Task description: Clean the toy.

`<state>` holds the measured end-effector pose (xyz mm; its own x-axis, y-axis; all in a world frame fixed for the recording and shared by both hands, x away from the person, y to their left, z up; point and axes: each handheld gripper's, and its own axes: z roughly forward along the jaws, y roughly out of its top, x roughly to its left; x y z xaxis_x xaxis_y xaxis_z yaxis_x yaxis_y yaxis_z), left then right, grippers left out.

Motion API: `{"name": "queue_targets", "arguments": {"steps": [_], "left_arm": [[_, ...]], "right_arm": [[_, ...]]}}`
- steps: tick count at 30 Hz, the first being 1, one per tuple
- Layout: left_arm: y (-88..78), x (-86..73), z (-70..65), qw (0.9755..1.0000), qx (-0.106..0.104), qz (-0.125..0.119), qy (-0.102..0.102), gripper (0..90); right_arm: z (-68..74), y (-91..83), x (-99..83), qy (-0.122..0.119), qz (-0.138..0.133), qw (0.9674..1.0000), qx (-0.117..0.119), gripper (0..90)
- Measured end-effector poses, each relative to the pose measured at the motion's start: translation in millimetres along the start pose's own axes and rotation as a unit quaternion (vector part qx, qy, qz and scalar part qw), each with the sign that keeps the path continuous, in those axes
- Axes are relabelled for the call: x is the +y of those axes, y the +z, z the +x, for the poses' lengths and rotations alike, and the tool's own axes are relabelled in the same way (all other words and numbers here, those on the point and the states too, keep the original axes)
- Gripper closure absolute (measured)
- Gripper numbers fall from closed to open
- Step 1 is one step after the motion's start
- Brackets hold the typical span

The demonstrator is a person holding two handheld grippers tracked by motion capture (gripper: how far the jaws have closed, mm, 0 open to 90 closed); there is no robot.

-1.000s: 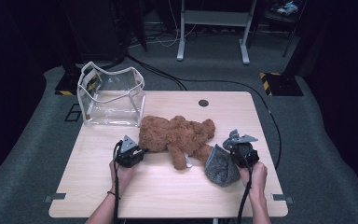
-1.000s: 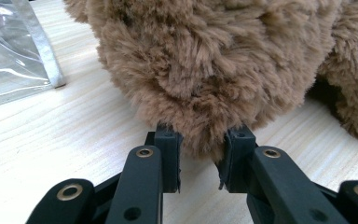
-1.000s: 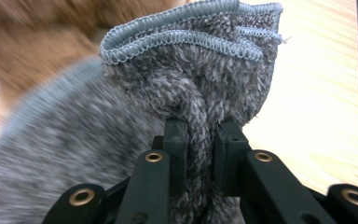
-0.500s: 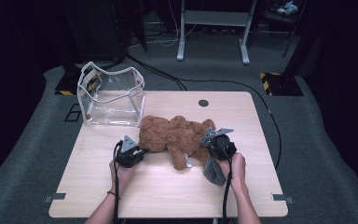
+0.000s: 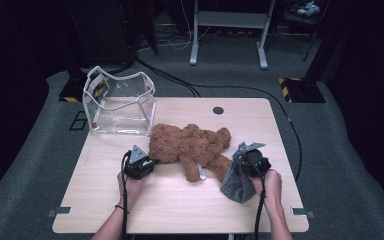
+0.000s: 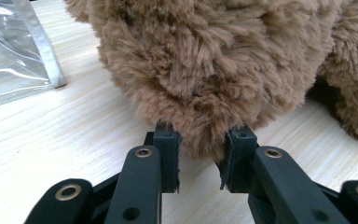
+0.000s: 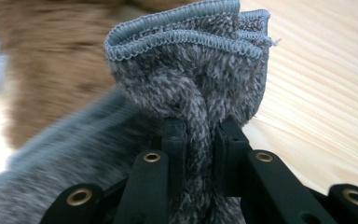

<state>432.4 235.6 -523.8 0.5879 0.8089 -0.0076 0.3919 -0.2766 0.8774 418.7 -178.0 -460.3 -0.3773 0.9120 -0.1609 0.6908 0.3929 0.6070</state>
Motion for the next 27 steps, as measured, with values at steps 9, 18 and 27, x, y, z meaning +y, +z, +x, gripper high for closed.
{"name": "queue_targets", "arguments": {"steps": [9, 18, 27], "left_arm": [[-0.2, -0.5, 0.0, 1.0000, 0.004, -0.002, -0.002, 63.0], [-13.3, 7.6, -12.2, 0.9993, -0.021, 0.028, -0.010, 27.1], [-23.5, 15.7, -43.9, 0.9980, -0.039, 0.048, -0.013, 8.3]], "right_arm": [[-40.6, -14.7, -19.2, 0.058, -0.020, 0.9971, -0.046, 74.9], [-47.0, -5.6, -37.1, 0.094, -0.033, 0.9949, 0.014, 25.1], [-43.2, -5.6, -61.3, 0.110, -0.046, 0.9927, 0.014, 8.2]]}}
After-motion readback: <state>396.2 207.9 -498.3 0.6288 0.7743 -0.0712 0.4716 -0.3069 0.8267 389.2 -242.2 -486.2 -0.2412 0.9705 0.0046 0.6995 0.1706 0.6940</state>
